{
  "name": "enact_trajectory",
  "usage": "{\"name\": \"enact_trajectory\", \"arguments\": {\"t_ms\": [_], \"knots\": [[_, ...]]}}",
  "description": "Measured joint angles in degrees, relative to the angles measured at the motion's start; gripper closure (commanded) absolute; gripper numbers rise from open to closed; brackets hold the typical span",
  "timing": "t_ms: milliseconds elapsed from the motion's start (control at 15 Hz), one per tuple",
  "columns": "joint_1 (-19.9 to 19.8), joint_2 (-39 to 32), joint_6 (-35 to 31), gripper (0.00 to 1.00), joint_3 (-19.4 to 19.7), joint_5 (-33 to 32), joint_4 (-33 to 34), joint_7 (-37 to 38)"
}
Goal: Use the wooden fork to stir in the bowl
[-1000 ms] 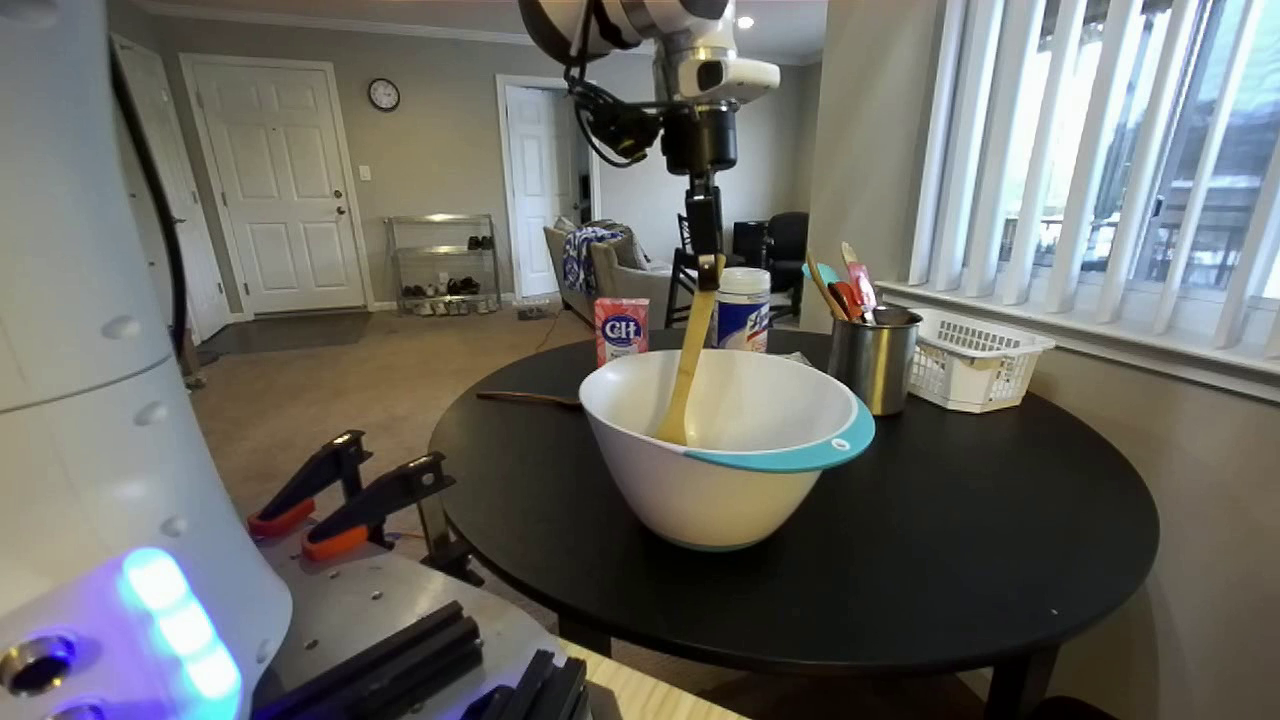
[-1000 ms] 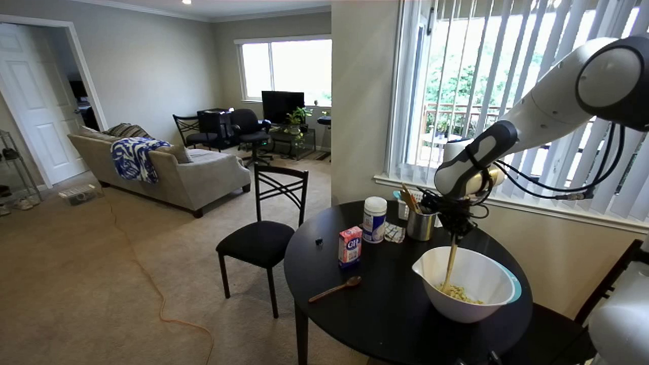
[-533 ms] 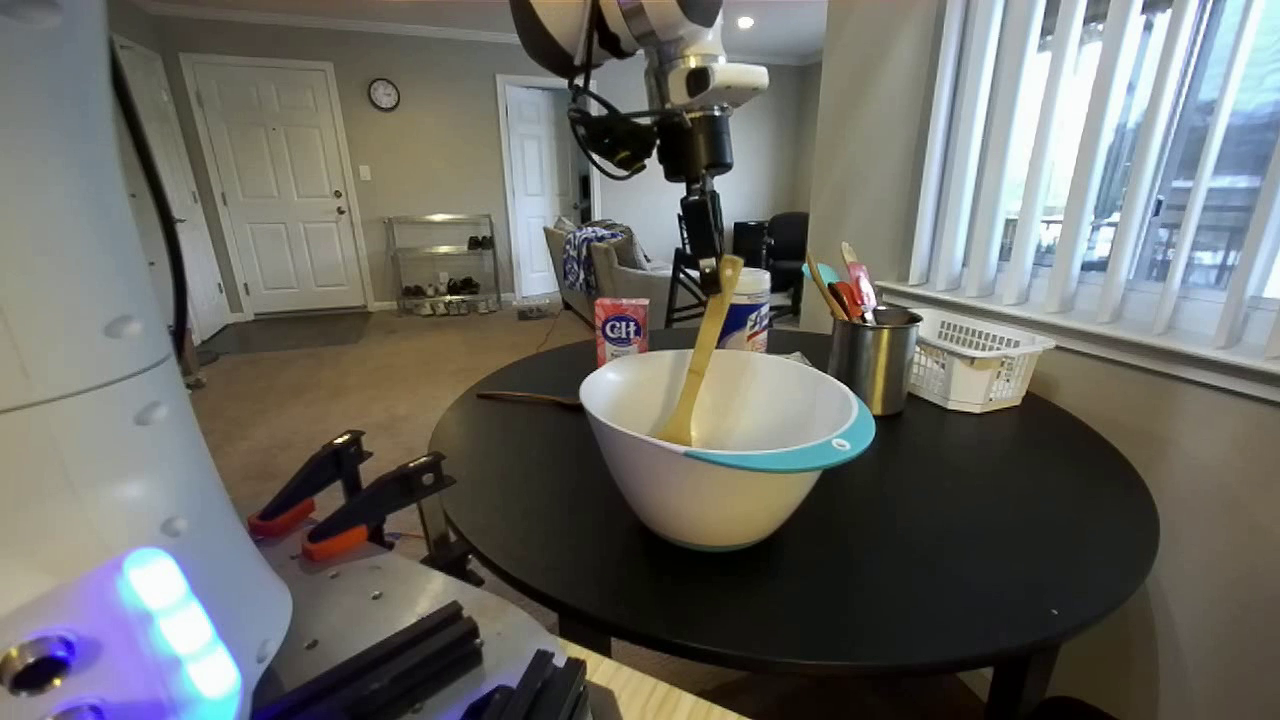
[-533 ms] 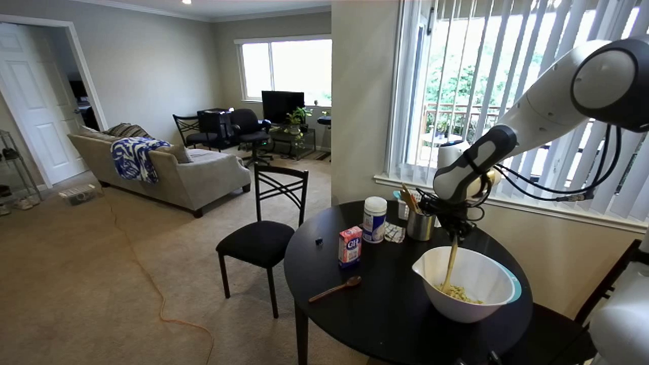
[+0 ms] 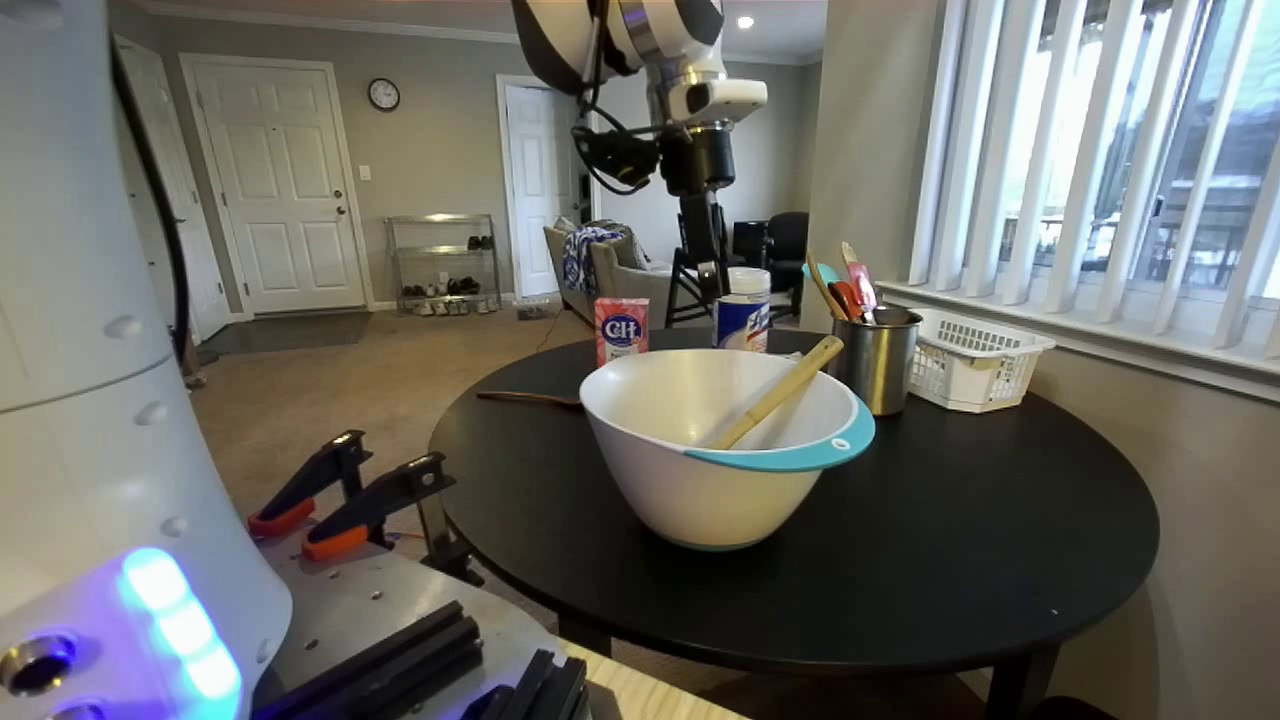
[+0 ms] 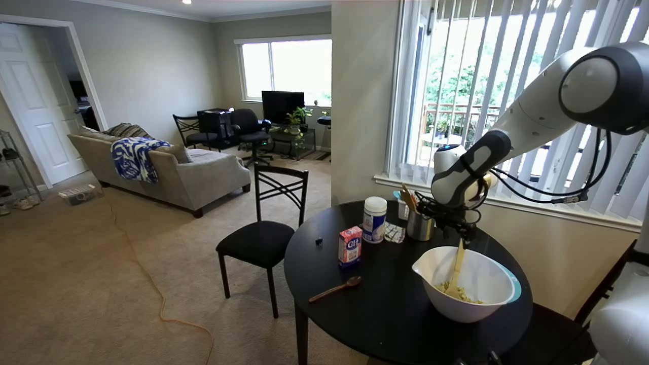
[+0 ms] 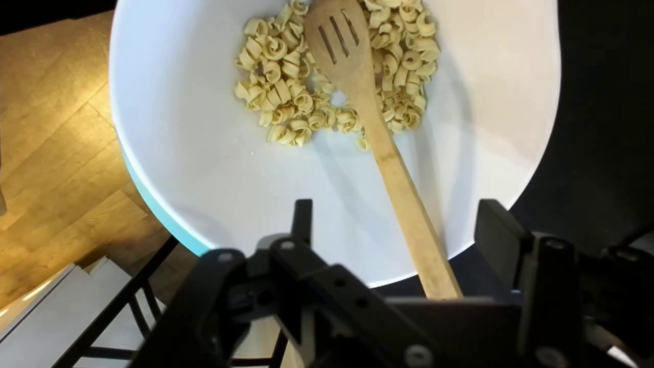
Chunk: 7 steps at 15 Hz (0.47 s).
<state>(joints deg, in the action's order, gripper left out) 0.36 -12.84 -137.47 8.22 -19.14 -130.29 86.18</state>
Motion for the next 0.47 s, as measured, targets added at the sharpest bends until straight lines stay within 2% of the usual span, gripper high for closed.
{"name": "enact_trajectory", "arguments": {"t_ms": [67,133,467], "knots": [[0.0,-0.2,0.05,0.07,0.0,0.0,0.18,0.0],[0.0,-0.41,0.16,0.0,0.0,0.0,0.39,0.0],[0.01,-0.76,0.27,0.0,0.0,0.0,0.67,0.0]]}}
